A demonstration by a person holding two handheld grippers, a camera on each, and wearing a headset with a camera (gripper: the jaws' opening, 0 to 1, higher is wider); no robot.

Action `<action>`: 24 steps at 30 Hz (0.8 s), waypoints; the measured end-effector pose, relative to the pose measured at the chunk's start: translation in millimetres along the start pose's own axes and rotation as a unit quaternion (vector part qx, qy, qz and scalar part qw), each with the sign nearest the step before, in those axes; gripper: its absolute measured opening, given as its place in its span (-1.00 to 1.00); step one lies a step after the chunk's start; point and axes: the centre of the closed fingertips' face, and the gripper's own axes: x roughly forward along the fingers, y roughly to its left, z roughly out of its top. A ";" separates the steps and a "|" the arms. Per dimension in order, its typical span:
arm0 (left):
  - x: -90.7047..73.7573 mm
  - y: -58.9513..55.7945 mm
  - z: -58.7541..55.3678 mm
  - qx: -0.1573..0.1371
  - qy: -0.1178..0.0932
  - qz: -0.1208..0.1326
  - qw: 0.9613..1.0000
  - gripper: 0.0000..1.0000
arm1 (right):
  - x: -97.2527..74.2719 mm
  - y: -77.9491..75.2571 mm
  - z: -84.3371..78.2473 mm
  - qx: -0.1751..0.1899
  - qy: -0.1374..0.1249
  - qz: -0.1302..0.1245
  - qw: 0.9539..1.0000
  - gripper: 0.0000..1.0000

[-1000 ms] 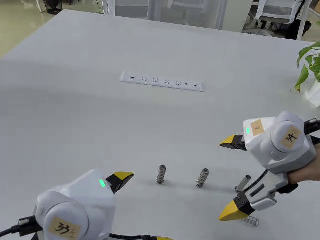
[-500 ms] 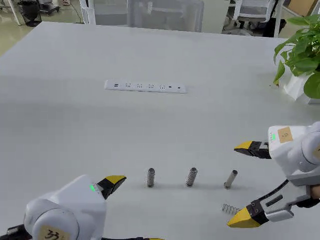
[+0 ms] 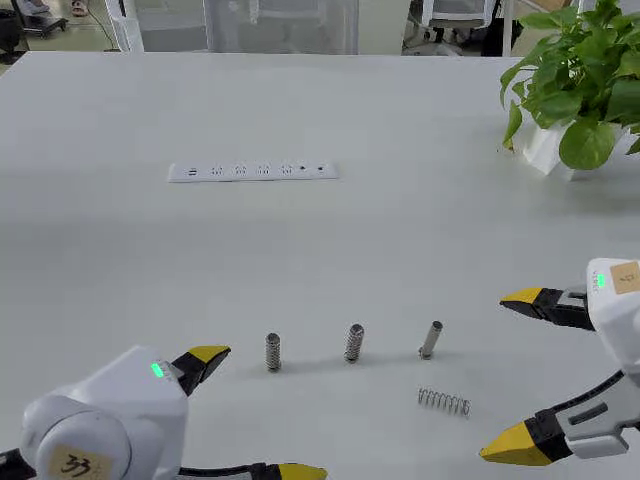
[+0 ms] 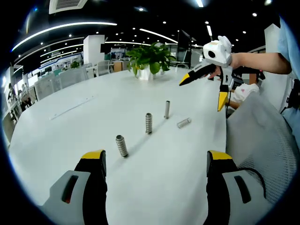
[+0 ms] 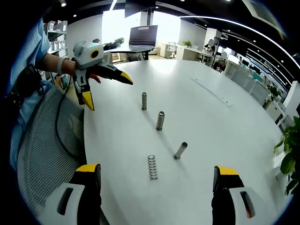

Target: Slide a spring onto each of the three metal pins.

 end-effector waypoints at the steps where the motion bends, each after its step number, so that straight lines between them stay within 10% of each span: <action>1: 0.3 0.9 0.4 -0.001 -0.001 0.001 1.000 0.74 | -3.1 -0.4 -2.9 0.005 -0.001 -0.004 1.000 0.99; 16: 2.1 6.5 -3.0 0.023 0.018 -0.007 1.000 0.72 | -26.1 4.6 -21.8 0.056 -0.014 -0.036 0.998 0.99; 24: 16.6 -3.3 15.3 0.056 0.015 -0.040 0.998 0.69 | -31.7 2.7 -23.9 0.077 -0.028 -0.047 0.996 0.99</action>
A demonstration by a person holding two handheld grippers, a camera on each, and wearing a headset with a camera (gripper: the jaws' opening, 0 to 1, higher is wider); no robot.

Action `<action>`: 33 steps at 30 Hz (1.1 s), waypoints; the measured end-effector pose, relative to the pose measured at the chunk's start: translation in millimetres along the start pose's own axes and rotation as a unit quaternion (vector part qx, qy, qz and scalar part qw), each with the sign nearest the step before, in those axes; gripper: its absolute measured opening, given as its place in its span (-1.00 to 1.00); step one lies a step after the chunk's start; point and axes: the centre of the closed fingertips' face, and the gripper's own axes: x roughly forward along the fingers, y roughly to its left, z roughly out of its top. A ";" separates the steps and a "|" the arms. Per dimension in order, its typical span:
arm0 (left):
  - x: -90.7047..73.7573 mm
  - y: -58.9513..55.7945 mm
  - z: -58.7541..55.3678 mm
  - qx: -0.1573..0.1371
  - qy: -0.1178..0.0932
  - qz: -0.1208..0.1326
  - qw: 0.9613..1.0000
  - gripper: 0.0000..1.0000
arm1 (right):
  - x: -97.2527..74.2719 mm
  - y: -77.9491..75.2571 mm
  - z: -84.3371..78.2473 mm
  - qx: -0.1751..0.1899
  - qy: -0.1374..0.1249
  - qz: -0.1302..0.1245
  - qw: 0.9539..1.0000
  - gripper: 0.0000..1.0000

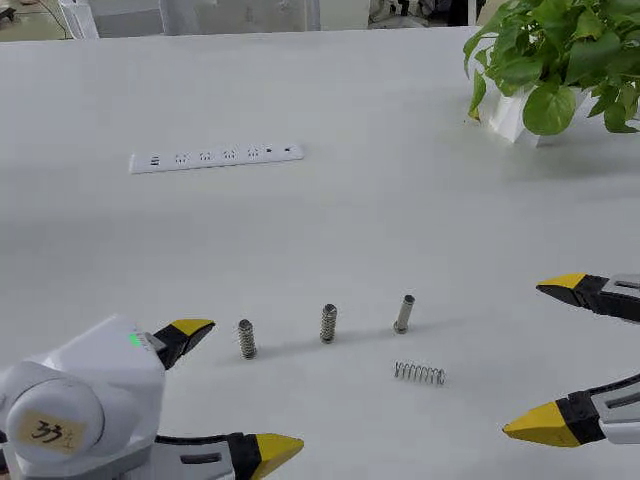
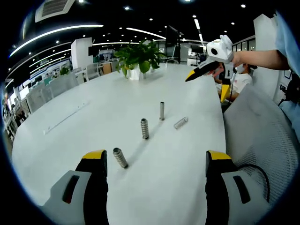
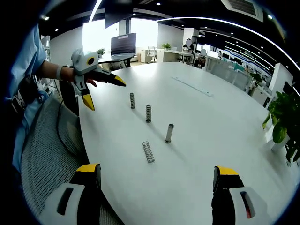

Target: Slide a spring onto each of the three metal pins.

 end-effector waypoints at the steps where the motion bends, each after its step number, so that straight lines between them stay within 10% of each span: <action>1: 1.8 -1.6 2.5 0.005 -0.001 -0.005 1.000 0.69 | -0.2 0.1 -0.8 0.001 0.000 -0.001 1.000 0.99; 9: 24.1 -23.6 18.3 0.048 -0.002 -0.062 0.997 0.64 | -1.9 1.5 -9.3 0.010 0.002 0.000 1.000 0.99; 22: 69.7 -51.2 11.6 0.075 0.011 -0.147 0.986 0.23 | 1.2 4.6 -15.5 0.021 -0.003 0.005 1.000 0.99; 33: 107.8 -59.4 6.4 0.099 0.021 -0.165 0.981 -0.06 | 0.5 7.6 -26.2 0.031 0.003 0.008 0.999 0.99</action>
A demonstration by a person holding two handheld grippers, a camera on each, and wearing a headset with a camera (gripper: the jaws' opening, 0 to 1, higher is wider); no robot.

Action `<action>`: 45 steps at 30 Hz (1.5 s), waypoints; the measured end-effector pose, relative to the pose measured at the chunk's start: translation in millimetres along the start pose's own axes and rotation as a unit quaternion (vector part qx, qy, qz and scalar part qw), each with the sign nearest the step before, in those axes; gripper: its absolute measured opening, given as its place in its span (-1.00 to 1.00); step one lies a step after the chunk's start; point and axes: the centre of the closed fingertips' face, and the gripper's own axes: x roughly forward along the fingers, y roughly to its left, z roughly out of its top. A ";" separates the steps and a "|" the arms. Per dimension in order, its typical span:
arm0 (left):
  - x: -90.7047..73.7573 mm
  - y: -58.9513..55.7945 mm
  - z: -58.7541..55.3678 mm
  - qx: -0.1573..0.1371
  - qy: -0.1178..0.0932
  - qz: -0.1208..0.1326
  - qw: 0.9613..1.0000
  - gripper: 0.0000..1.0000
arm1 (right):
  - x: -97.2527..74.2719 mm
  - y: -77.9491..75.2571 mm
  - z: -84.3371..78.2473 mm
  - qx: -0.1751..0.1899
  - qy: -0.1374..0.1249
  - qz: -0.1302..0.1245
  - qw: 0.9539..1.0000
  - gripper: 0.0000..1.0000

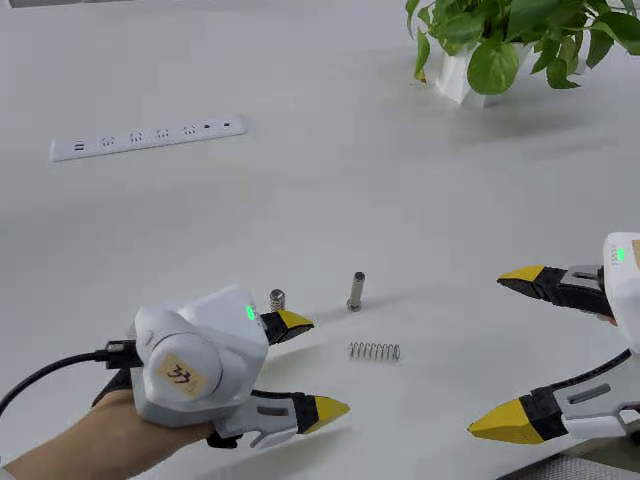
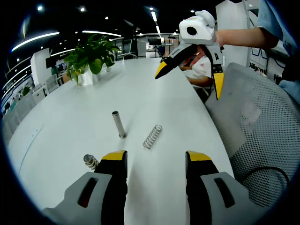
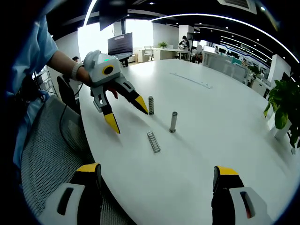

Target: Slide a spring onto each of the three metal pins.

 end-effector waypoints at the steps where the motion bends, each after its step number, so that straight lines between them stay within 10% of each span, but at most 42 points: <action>1: 4.0 1.0 0.4 -0.001 0.001 0.000 1.000 -0.11 | 0.0 1.3 -2.0 0.001 0.001 0.001 1.000 0.99; 7: 19.5 8.7 0.1 -0.002 0.008 0.002 1.000 -0.50 | -1.6 6.2 -11.6 0.012 0.006 0.000 1.000 0.99; 19: 44.3 8.6 1.2 0.008 0.022 -0.019 1.000 -0.57 | -11.7 9.3 -28.0 0.034 0.008 -0.009 0.999 0.99; 45: 44.3 1.7 -4.4 0.007 0.038 -0.033 0.999 -0.85 | -3.3 10.2 -27.5 0.037 0.008 -0.007 0.999 0.98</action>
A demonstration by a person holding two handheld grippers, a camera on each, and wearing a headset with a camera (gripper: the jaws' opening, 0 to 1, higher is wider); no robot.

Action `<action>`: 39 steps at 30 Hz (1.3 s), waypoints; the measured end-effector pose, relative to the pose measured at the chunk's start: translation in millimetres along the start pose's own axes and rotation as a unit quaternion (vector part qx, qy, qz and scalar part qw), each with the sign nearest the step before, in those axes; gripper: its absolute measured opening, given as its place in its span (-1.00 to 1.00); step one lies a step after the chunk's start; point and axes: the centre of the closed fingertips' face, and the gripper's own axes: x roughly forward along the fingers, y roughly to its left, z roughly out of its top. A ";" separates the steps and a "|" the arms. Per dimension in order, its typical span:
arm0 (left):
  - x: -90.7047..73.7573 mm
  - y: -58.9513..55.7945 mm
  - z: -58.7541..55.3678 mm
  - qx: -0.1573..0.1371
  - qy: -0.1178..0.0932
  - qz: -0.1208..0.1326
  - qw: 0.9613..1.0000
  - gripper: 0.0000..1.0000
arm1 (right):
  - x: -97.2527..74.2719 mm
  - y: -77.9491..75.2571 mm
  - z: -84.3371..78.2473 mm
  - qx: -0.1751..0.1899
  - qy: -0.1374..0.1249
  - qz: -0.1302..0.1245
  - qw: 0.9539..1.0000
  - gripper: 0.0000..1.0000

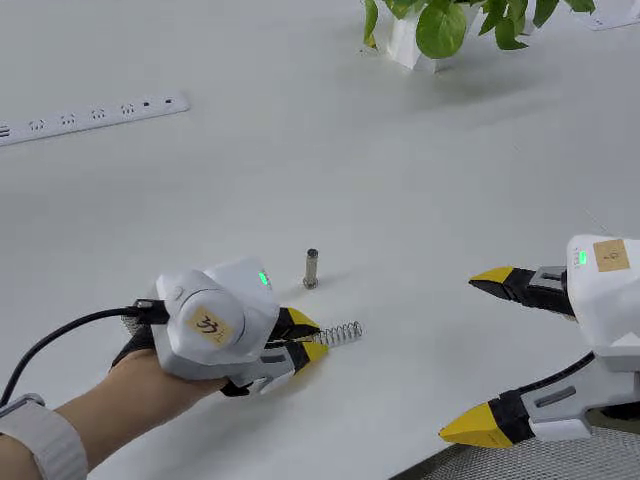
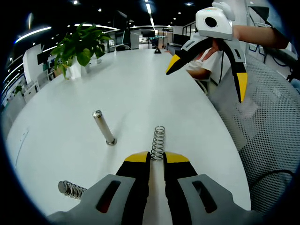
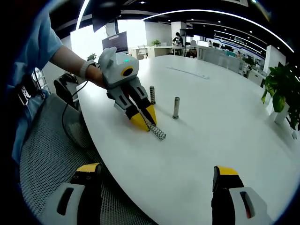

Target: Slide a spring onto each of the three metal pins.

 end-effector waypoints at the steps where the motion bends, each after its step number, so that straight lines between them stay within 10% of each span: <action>1: -0.4 0.1 -0.3 0.001 0.000 0.002 1.000 -0.85 | 0.3 0.1 -0.1 0.000 0.000 0.000 1.000 0.98; 39: -39.7 8.5 -1.8 -0.084 -0.044 0.040 0.995 -0.86 | 23.4 13.4 12.0 -0.012 0.000 0.030 0.999 0.93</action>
